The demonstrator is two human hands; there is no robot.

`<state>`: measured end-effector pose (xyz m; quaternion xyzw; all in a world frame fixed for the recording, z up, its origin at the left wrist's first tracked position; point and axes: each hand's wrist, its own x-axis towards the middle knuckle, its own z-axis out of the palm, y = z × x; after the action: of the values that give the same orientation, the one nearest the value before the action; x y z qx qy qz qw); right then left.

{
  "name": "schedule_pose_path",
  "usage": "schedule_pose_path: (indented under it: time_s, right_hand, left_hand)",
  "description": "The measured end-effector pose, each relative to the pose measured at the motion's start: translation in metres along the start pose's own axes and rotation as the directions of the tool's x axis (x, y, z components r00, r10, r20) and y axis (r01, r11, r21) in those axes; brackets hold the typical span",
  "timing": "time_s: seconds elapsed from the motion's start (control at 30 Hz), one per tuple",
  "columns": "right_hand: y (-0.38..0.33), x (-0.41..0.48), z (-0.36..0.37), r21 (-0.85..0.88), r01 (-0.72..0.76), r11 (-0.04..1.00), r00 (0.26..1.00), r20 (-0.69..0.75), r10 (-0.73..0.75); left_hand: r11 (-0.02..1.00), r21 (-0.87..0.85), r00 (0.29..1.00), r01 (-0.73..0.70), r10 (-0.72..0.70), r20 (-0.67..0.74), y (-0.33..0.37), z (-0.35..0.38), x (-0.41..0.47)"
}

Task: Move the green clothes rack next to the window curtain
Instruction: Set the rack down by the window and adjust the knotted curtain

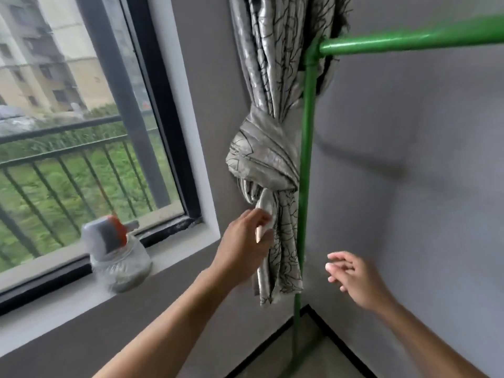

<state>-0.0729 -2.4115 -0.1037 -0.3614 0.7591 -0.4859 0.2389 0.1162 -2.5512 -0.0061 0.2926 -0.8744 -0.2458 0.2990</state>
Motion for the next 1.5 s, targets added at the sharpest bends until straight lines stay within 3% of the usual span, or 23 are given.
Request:
schedule_pose_path:
  time_s: [0.07,0.17,0.23,0.3,0.37,0.43,0.5,0.57,0.67,0.8,1.2,1.5]
  right_hand:
    - [-0.018,0.031,-0.004,-0.011,0.012,1.0,0.994,-0.105,-0.013]
    - [-0.035,0.077,-0.011,-0.084,0.028,0.996,0.973,-0.228,-0.047]
    - [-0.048,0.106,-0.016,-0.104,0.057,0.993,0.966,-0.246,-0.081]
    - [-0.059,0.134,-0.017,-0.102,0.143,0.984,0.96,-0.228,-0.163]
    - [-0.072,0.157,-0.012,-0.168,0.219,0.961,0.954,-0.172,-0.247]
    - [-0.08,0.173,-0.004,-0.25,0.261,0.932,0.942,-0.143,-0.302]
    - [-0.08,0.187,0.001,-0.303,0.29,0.908,0.923,-0.162,-0.349]
    - [-0.079,0.197,0.005,-0.316,0.307,0.898,0.91,-0.179,-0.374]
    - [-0.083,0.21,0.006,-0.345,0.326,0.88,0.898,-0.179,-0.402]
    - [-0.093,0.23,0.011,-0.365,0.296,0.883,0.911,-0.17,-0.376]
    - [-0.132,0.279,0.053,-0.364,0.244,0.899,0.945,-0.119,-0.305]
    - [-0.129,0.278,0.053,-0.372,0.136,0.918,0.968,-0.149,-0.204]
  left_hand:
    - [0.937,0.225,0.963,-0.266,0.269,0.019,-0.001,0.009,0.061]
    - [0.653,0.515,0.823,-0.555,0.523,0.222,-0.001,0.029,0.136]
    - [0.388,0.688,0.767,-0.613,0.501,0.401,0.002,0.039,0.169]
    - [0.153,0.785,0.771,-0.6,0.371,0.517,0.001,0.044,0.193]
    - [0.04,0.816,0.776,-0.576,0.341,0.531,-0.004,0.039,0.202]
    - [0.096,0.812,0.75,-0.576,0.459,0.477,-0.013,0.029,0.203]
    - [0.171,0.786,0.664,-0.594,0.656,0.358,-0.028,0.018,0.201]
    - [0.239,0.766,0.608,-0.597,0.757,0.238,-0.047,0.009,0.193]
    - [0.324,0.719,0.592,-0.615,0.793,0.148,-0.069,-0.007,0.181]
    - [0.323,0.695,0.555,-0.642,0.822,0.131,-0.074,-0.015,0.183]
    - [0.44,0.567,0.692,-0.696,0.621,0.368,-0.057,-0.031,0.179]
    - [0.511,0.542,0.711,-0.667,0.654,0.258,-0.063,-0.025,0.183]
